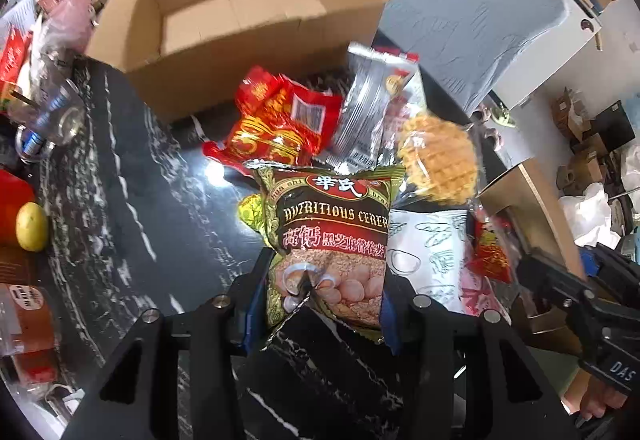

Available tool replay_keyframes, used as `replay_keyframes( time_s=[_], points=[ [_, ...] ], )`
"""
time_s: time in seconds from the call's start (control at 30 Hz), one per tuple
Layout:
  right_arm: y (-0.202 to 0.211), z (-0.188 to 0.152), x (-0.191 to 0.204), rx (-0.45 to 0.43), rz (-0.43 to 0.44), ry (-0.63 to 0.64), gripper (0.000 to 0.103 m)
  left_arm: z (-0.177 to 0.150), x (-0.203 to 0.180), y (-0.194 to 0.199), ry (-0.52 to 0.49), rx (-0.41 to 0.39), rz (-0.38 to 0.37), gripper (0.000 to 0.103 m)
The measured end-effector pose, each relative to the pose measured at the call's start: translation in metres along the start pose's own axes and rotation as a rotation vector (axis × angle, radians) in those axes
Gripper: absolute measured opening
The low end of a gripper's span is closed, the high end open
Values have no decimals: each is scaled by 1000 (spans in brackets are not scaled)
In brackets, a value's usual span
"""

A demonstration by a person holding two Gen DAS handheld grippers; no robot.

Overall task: Organize snacks
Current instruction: 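Grasp the gold box with the right gripper while the left grasps the cereal bag, then carry the gold box and cereal bag with both grippers into the cardboard box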

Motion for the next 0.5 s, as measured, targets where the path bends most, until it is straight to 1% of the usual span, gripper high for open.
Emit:
replay_keyframes(
  time_s=[0.1,0.23,0.3,0.43,0.5],
  points=[
    [7,-2,8,-9,9,5,44,-3,1,28,-7,-35,-7,46],
    [20,-6,23,-32,31,7,44,-4,1,55,-18,-81,-9,46],
    [25,-8,29,-42,37,8,44,-3,7,55,-24,-101,-9,46],
    [40,-13,45,-71,49,23,44,-8,10,82,-36,-150,-14,46],
    [45,-15,50,-81,54,33,44,-7,10,88,-36,-169,-18,46]
  ],
)
Point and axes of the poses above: each gripper's, at about its wrist camera, not at the fingertips, and y roughly against the way its jaws point, x to its left, z to its top, the point moved 6 cm from there along -y, roughly the way its jaws point, and after that the axes turned 1 degree about z, right-handed, at the moved point
